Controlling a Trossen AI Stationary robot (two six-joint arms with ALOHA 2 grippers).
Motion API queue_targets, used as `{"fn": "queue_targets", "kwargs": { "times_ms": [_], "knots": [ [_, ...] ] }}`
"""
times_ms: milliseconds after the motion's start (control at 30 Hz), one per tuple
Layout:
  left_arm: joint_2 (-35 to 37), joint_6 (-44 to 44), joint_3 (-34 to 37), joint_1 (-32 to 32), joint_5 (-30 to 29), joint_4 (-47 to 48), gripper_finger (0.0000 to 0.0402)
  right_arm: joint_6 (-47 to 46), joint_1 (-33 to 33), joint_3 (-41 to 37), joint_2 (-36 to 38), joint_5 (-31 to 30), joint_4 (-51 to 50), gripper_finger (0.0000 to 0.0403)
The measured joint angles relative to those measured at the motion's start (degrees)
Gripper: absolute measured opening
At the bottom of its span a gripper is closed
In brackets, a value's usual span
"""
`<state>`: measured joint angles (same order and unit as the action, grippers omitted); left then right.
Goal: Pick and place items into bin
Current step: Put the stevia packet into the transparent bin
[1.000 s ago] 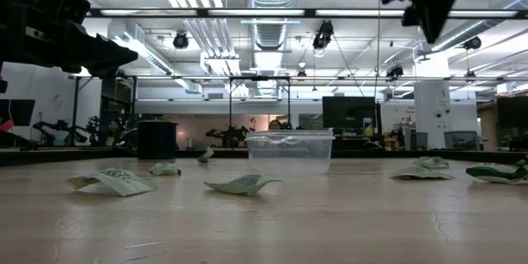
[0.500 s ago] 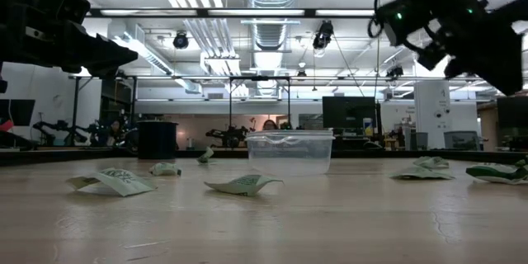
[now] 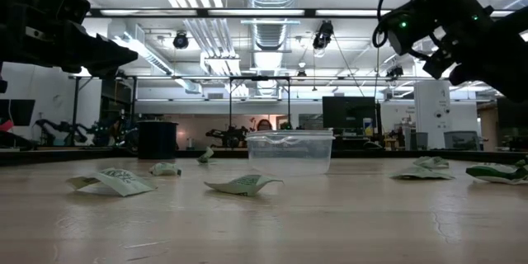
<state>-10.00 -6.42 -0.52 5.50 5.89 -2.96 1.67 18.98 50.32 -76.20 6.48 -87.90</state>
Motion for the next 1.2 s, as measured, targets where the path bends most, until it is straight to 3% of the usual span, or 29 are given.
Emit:
{"fn": "queue_targets", "kwargs": {
  "times_ms": [400, 633, 867, 1200],
  "knots": [
    [0.0, -0.01, 0.0, 0.0, 0.0, -0.01, 0.0094, -0.38, 0.02, -0.3, 0.0, -0.5, 0.42, 0.0218],
    [0.0, -0.01, 0.0, 0.0, 0.0, -0.02, 0.0094, -0.61, 0.0, -0.96, -0.18, -0.66, 3.96, 0.0275],
    [0.0, -0.01, 0.01, 0.0, 0.0, -0.02, 0.0094, -0.61, 0.02, -1.28, -2.56, -0.66, 4.89, 0.0299],
    [0.0, -0.02, -0.01, 0.0, 0.0, -0.02, 0.0094, -0.41, 0.01, -1.37, -8.0, -0.63, 5.82, 0.0287]
  ]
}}
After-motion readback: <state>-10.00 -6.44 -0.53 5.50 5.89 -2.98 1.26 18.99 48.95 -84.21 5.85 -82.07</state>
